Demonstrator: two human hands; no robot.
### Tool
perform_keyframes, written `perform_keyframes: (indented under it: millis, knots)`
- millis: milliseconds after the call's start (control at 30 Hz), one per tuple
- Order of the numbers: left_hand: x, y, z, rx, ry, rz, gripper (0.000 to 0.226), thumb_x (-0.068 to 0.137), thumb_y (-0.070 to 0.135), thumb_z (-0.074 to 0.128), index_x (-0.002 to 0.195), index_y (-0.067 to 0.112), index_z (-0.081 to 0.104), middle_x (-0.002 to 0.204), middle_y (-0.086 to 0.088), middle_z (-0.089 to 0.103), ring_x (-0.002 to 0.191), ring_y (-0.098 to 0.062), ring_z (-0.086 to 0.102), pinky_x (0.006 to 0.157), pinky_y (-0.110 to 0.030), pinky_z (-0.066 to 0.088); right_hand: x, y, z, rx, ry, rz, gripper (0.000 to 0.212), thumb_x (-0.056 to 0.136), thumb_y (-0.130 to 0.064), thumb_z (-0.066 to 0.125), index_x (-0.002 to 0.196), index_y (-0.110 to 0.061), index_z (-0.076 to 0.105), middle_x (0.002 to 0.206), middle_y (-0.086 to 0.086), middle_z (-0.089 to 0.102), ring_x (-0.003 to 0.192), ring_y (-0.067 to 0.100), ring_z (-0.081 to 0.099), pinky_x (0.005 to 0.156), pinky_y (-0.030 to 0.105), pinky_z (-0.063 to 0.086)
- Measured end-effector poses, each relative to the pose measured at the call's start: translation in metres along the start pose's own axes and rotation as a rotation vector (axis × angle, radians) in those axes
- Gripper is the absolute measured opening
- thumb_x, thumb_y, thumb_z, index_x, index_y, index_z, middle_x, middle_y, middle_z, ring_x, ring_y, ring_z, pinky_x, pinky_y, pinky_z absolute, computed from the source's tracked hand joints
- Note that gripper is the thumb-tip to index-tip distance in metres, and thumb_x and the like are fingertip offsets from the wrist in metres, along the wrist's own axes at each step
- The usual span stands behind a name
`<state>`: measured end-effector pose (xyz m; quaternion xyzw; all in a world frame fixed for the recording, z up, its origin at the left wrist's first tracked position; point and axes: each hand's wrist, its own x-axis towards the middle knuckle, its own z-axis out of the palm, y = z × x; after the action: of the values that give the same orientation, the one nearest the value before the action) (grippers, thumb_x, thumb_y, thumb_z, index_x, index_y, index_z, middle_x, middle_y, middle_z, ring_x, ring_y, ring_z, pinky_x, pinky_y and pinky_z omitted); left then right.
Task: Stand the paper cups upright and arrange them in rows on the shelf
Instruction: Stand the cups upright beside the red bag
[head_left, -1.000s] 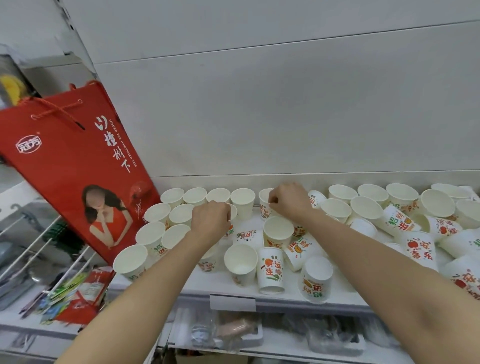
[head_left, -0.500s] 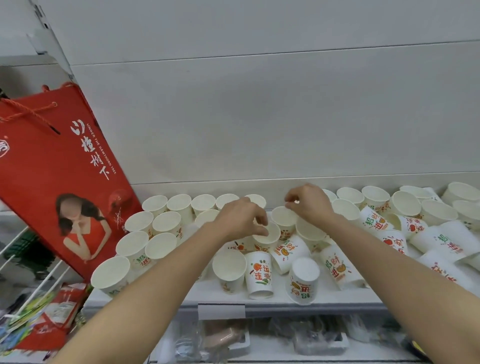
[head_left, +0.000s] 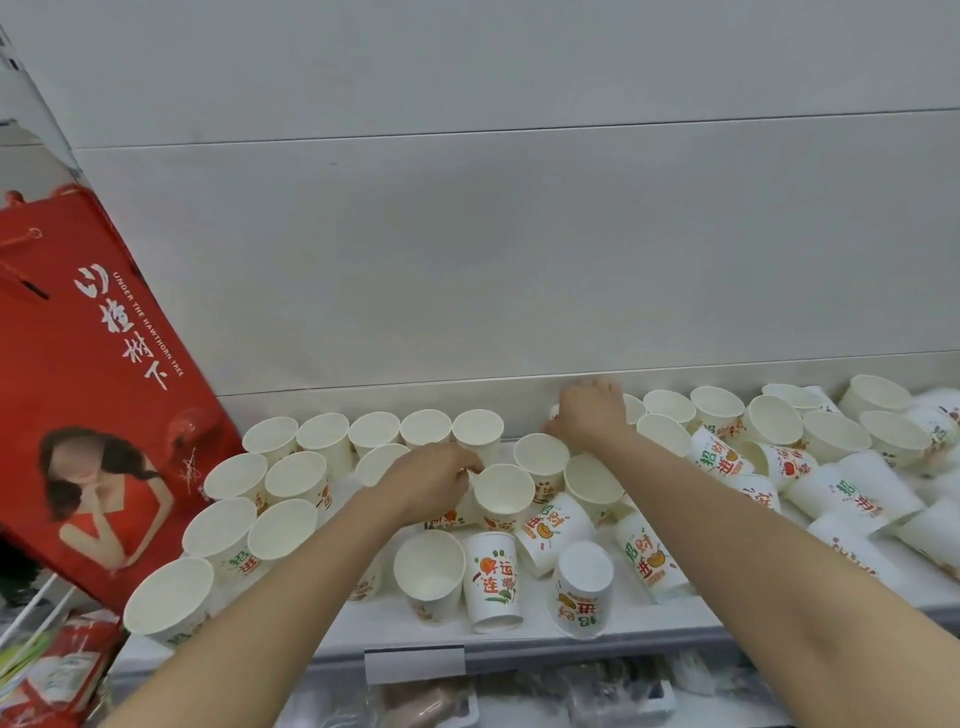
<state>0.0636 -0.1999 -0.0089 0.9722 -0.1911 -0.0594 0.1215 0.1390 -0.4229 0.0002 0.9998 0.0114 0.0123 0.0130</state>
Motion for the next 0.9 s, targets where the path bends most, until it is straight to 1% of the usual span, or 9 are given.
perform_keyframes:
  millis: [100,200,267,367,467,533,600,767,900]
  knots:
    - [-0.004,-0.003,-0.001,0.026,-0.060,0.024,0.045,0.083,0.010,0.052,0.124,0.025,0.063,0.127,0.005,0.061,0.116,-0.020,0.055,0.087,-0.040,0.052,0.005,-0.001,0.005,-0.015,-0.012,0.021,0.049,0.078,-0.051,0.057,0.112,-0.016,0.058,0.118,0.008,0.054,0.112,0.028,0.042,0.093,0.036,0.031]
    - [-0.010,-0.007,-0.004,0.102,-0.123,0.041,0.045,0.076,0.010,0.065,0.119,0.024,0.065,0.124,0.005,0.058,0.115,-0.018,0.054,0.089,-0.038,0.050,0.006,0.004,0.010,0.000,-0.028,0.028,0.049,0.080,-0.045,0.061,0.118,-0.014,0.055,0.123,0.010,0.051,0.117,0.029,0.042,0.095,0.036,0.033]
    - [-0.014,-0.008,-0.008,0.141,-0.106,0.035,0.036,0.076,0.014,0.071,0.111,0.025,0.068,0.120,0.006,0.058,0.110,-0.016,0.055,0.087,-0.035,0.050,0.006,0.008,0.009,0.054,-0.045,0.041,0.045,0.075,-0.044,0.068,0.108,-0.015,0.059,0.115,0.008,0.056,0.110,0.027,0.050,0.087,0.034,0.040]
    - [-0.018,-0.007,-0.016,0.167,-0.055,0.010,0.018,0.078,0.025,0.072,0.095,0.028,0.071,0.106,0.009,0.063,0.099,-0.013,0.057,0.075,-0.030,0.049,0.006,0.010,-0.002,0.230,-0.042,0.050,0.023,0.067,-0.032,0.075,0.079,-0.015,0.066,0.083,0.002,0.067,0.081,0.021,0.062,0.062,0.025,0.043]
    - [-0.025,-0.010,-0.023,0.180,0.000,-0.064,0.008,0.078,0.031,0.070,0.085,0.029,0.071,0.090,0.012,0.068,0.089,-0.010,0.060,0.067,-0.027,0.048,0.004,0.010,-0.008,0.454,0.007,-0.008,0.003,0.073,-0.021,0.072,0.073,-0.020,0.070,0.072,-0.004,0.067,0.073,0.017,0.062,0.057,0.024,0.043]
    - [-0.032,-0.012,-0.024,0.200,0.050,-0.090,0.005,0.080,0.033,0.068,0.084,0.030,0.069,0.085,0.012,0.066,0.084,-0.009,0.059,0.059,-0.025,0.040,-0.001,0.011,-0.005,0.492,0.058,-0.070,0.003,0.076,-0.020,0.070,0.075,-0.023,0.071,0.074,-0.007,0.066,0.073,0.015,0.061,0.058,0.024,0.043]
    - [-0.041,-0.013,-0.019,0.214,0.127,-0.119,0.005,0.081,0.034,0.066,0.085,0.031,0.067,0.087,0.011,0.066,0.085,-0.011,0.059,0.058,-0.025,0.034,-0.007,0.012,0.004,0.483,0.091,-0.129,0.006,0.077,-0.020,0.068,0.077,-0.025,0.072,0.078,-0.008,0.068,0.076,0.016,0.061,0.058,0.025,0.042]
    - [-0.058,-0.016,0.000,0.264,0.384,-0.200,0.019,0.088,0.047,0.060,0.087,0.029,0.063,0.085,0.005,0.069,0.086,-0.019,0.062,0.061,-0.029,0.036,-0.018,0.012,0.016,0.345,0.207,-0.242,0.014,0.080,-0.021,0.064,0.086,-0.026,0.075,0.081,-0.002,0.072,0.078,0.023,0.062,0.059,0.029,0.045]
    - [-0.062,-0.018,0.008,0.271,0.420,-0.229,0.021,0.088,0.049,0.058,0.085,0.028,0.060,0.082,0.005,0.068,0.083,-0.021,0.063,0.060,-0.029,0.037,-0.017,0.010,0.016,0.223,0.246,-0.274,0.015,0.081,-0.021,0.060,0.085,-0.025,0.075,0.080,0.001,0.071,0.075,0.024,0.061,0.055,0.029,0.042]
